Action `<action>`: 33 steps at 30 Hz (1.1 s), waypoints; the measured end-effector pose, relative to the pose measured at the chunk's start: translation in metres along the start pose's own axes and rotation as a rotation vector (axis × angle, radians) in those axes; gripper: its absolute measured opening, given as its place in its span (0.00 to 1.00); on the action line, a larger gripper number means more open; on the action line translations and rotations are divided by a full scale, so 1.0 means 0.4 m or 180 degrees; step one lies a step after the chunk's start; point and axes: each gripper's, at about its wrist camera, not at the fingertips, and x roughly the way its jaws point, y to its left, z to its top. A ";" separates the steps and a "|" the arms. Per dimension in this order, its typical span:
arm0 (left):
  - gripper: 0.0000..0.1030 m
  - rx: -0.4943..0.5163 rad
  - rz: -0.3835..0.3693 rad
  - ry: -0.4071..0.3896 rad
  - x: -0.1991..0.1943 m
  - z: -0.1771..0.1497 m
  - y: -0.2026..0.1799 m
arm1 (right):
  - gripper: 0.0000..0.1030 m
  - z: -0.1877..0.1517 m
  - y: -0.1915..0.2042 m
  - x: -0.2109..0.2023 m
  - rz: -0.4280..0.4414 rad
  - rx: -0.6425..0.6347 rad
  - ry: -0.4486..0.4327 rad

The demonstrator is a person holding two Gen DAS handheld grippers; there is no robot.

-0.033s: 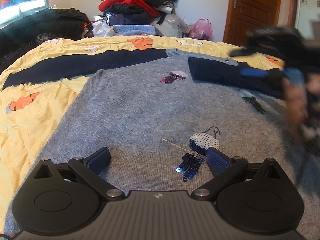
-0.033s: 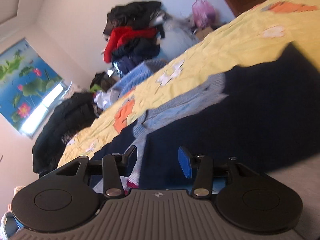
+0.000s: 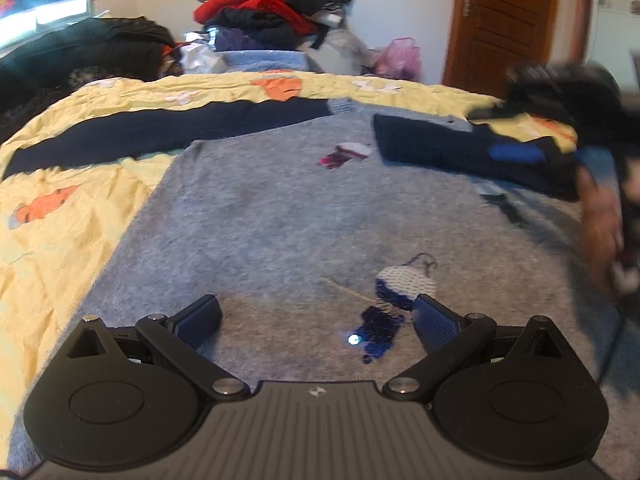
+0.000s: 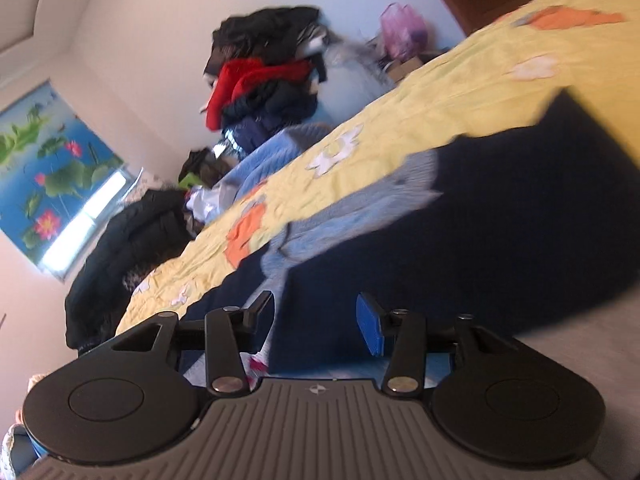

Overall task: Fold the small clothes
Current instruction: 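Grasp a navy sleeve with the right tool, fold it across the sweater body, then grasp the other navy sleeve cuff with the left tool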

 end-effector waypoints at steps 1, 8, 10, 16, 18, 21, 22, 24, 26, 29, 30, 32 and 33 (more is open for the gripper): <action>1.00 -0.0017 -0.0105 -0.0006 -0.005 0.009 0.005 | 0.51 -0.008 -0.021 -0.016 -0.0030 0.0007 -0.0011; 1.00 -0.0495 -0.0947 -0.0074 0.034 0.227 0.028 | 0.49 -0.050 -0.139 -0.076 -0.0127 0.0087 -0.0096; 1.00 -0.0781 -0.1273 0.0058 0.104 0.281 0.041 | 0.49 -0.059 -0.143 -0.073 -0.0082 0.0078 -0.0149; 1.00 -0.1248 -0.1481 0.0499 0.294 0.342 0.014 | 0.50 -0.062 -0.161 -0.080 0.0058 0.0137 -0.0207; 0.97 -0.1296 -0.1492 0.0635 0.334 0.344 -0.003 | 0.51 -0.062 -0.166 -0.085 0.0097 0.0156 -0.0217; 0.65 -0.1302 -0.1379 0.0740 0.370 0.335 -0.017 | 0.52 -0.061 -0.168 -0.085 0.0144 0.0179 -0.0234; 0.59 -0.1266 -0.1331 0.0720 0.371 0.337 -0.022 | 0.52 -0.061 -0.169 -0.085 0.0159 0.0186 -0.0240; 0.48 -0.1246 -0.1288 0.0748 0.378 0.343 -0.026 | 0.53 -0.061 -0.174 -0.087 0.0186 0.0203 -0.0251; 0.16 -0.1162 -0.1146 0.0803 0.388 0.352 -0.030 | 0.53 -0.062 -0.173 -0.088 0.0200 0.0210 -0.0260; 0.07 -0.1103 -0.1033 0.0857 0.397 0.360 -0.029 | 0.54 -0.063 -0.173 -0.087 0.0208 0.0208 -0.0265; 0.07 -0.1043 -0.0997 0.0833 0.391 0.364 -0.034 | 0.54 -0.063 -0.173 -0.087 0.0205 0.0208 -0.0265; 0.06 -0.0877 -0.0934 0.0745 0.374 0.372 -0.050 | 0.54 -0.063 -0.173 -0.087 0.0204 0.0206 -0.0265; 0.06 -0.0791 -0.0910 0.0683 0.364 0.376 -0.058 | 0.54 -0.063 -0.173 -0.086 0.0203 0.0205 -0.0264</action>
